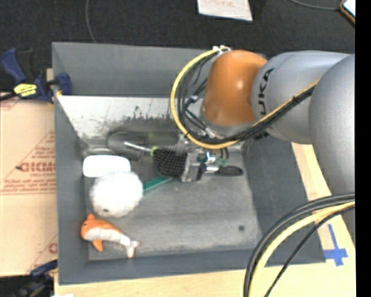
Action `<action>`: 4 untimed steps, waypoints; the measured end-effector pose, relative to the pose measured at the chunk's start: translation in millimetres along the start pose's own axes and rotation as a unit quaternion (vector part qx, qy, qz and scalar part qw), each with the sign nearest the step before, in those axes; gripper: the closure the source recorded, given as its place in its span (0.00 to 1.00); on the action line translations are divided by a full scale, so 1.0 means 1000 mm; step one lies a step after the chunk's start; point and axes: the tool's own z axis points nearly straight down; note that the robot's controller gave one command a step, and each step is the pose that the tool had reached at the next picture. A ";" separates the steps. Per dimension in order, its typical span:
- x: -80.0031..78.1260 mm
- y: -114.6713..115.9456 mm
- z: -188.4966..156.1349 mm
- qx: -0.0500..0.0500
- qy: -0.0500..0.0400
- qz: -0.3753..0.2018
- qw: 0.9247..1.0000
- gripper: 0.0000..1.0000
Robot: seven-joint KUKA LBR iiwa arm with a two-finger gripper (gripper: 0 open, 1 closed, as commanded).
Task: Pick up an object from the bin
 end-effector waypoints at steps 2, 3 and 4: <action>-0.026 -0.037 0.044 -0.004 -0.016 -0.074 0.997 1.00; -0.024 -0.038 0.039 -0.003 -0.015 -0.074 0.997 1.00; -0.024 -0.038 0.040 -0.003 -0.017 -0.075 0.997 1.00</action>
Offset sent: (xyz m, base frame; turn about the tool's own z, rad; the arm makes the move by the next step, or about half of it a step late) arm -0.0230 0.0055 0.1533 -0.0106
